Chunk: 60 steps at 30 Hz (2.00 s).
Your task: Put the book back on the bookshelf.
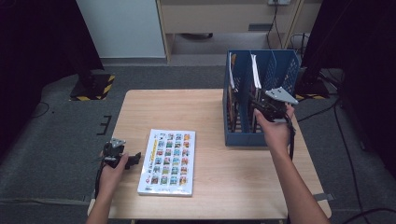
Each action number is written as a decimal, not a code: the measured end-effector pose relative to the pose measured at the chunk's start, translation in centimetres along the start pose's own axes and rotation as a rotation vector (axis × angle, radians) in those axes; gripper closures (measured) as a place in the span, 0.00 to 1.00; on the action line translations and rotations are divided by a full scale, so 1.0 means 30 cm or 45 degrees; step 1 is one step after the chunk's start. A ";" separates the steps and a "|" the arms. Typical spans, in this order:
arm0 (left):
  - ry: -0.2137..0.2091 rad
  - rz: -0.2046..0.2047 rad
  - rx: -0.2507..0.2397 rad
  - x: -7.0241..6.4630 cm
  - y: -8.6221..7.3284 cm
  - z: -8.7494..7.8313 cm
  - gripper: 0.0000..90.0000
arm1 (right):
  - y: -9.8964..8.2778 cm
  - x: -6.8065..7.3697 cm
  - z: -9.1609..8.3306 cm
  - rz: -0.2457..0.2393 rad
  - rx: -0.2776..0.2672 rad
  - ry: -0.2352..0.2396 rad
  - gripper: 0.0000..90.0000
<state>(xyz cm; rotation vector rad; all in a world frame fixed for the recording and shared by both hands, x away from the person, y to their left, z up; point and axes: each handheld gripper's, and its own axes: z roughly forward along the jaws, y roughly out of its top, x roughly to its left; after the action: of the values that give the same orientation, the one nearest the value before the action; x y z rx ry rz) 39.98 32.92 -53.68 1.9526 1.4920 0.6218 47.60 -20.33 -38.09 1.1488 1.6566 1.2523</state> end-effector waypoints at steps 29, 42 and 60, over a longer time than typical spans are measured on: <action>0.004 -0.002 0.004 -0.001 0.001 0.001 0.01 | -0.096 -0.013 -0.068 0.097 0.036 0.067 0.22; -0.002 0.003 0.003 -0.005 0.001 0.001 0.00 | -0.119 0.047 -0.118 0.046 0.004 0.110 0.21; -0.015 0.014 0.004 -0.009 0.003 0.003 0.00 | -0.145 0.167 -0.139 0.065 -0.012 0.232 0.21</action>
<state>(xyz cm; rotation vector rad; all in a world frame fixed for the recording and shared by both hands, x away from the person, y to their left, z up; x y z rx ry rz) 40.03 32.62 -53.69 1.9653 1.4764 0.6117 41.23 -17.32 -41.53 1.1051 1.7607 1.4316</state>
